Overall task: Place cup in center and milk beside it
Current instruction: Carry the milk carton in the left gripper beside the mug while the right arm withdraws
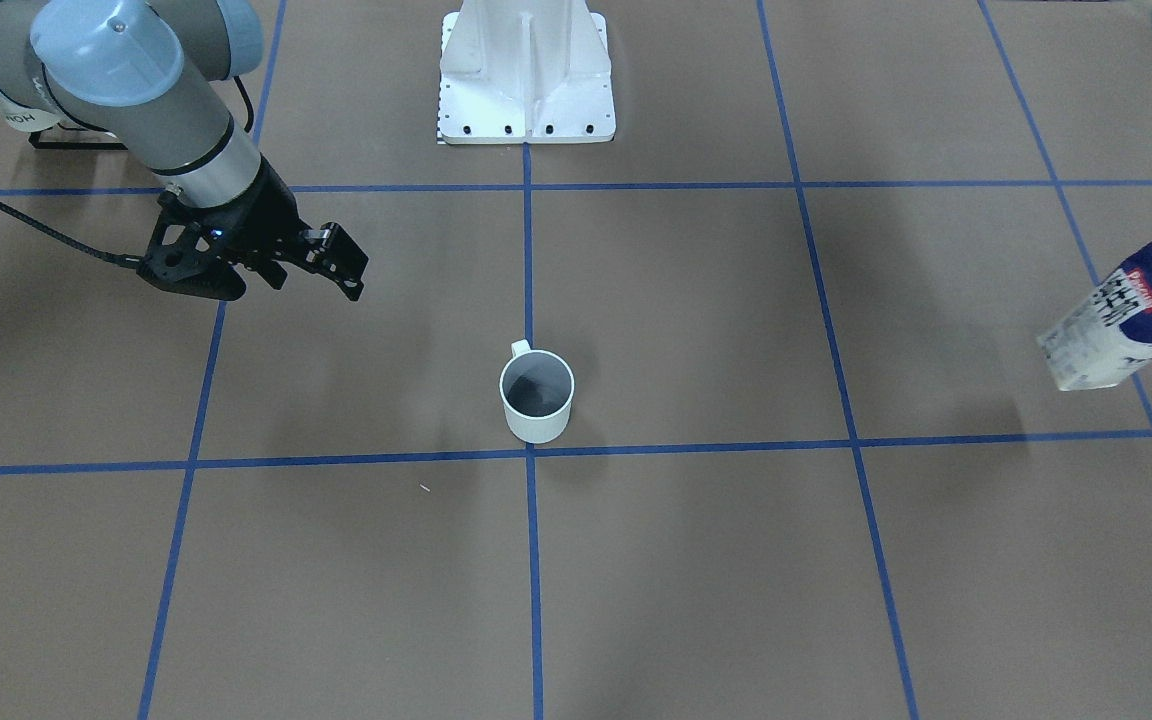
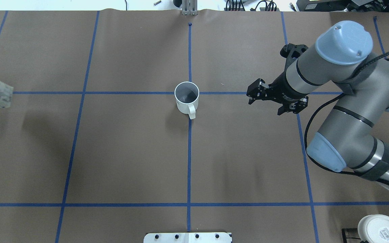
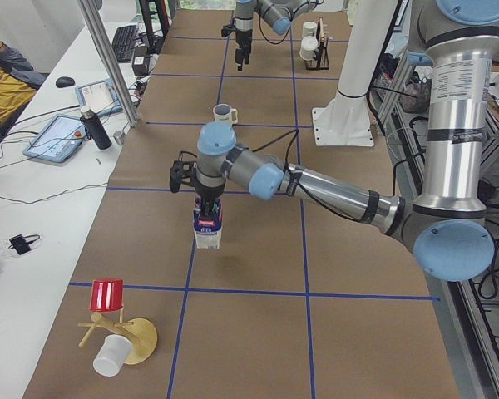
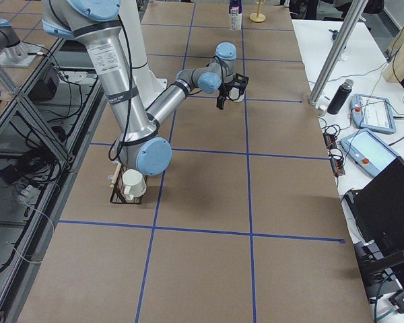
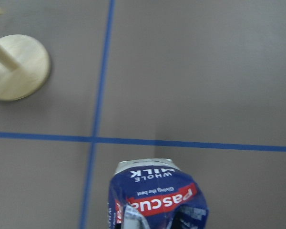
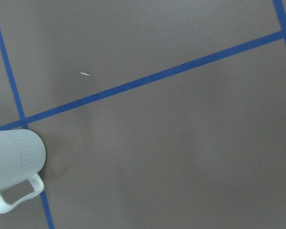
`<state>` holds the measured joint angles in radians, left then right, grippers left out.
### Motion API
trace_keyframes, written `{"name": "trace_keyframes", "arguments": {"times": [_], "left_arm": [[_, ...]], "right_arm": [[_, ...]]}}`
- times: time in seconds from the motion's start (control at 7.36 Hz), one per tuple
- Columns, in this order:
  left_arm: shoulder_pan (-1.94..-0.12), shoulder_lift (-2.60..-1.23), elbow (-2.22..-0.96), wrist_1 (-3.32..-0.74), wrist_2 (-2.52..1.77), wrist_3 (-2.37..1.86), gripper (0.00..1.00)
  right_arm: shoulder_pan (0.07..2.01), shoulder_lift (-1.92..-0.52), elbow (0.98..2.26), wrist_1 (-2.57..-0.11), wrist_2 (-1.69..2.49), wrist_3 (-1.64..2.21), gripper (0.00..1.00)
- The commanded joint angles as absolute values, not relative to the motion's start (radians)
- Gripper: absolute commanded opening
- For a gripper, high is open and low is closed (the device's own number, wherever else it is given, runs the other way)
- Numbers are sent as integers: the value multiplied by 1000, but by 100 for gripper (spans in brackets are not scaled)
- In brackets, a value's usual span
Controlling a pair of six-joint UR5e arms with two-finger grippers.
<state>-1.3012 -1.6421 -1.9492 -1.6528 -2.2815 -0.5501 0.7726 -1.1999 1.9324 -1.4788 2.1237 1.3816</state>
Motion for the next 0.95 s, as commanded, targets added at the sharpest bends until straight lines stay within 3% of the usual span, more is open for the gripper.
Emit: {"name": "trace_keyframes", "arguments": {"times": [0.0, 0.14, 0.41, 0.82], "left_arm": [[-1050, -2043, -2042, -1167, -2134, -699, 0], [-955, -2222, -1972, -1058, -2114, -778, 0], [-836, -2380, -1757, -1194, -2109, -911, 0], [-813, -2398, -1674, -1334, -2109, -928, 0]], "right_arm": [[802, -1310, 2003, -1479, 2118, 1347, 100], [813, -1348, 2012, -1479, 2117, 1298, 100], [834, -1408, 2014, -1477, 2114, 1198, 100], [839, -1430, 2022, -1476, 2114, 1193, 100]]}}
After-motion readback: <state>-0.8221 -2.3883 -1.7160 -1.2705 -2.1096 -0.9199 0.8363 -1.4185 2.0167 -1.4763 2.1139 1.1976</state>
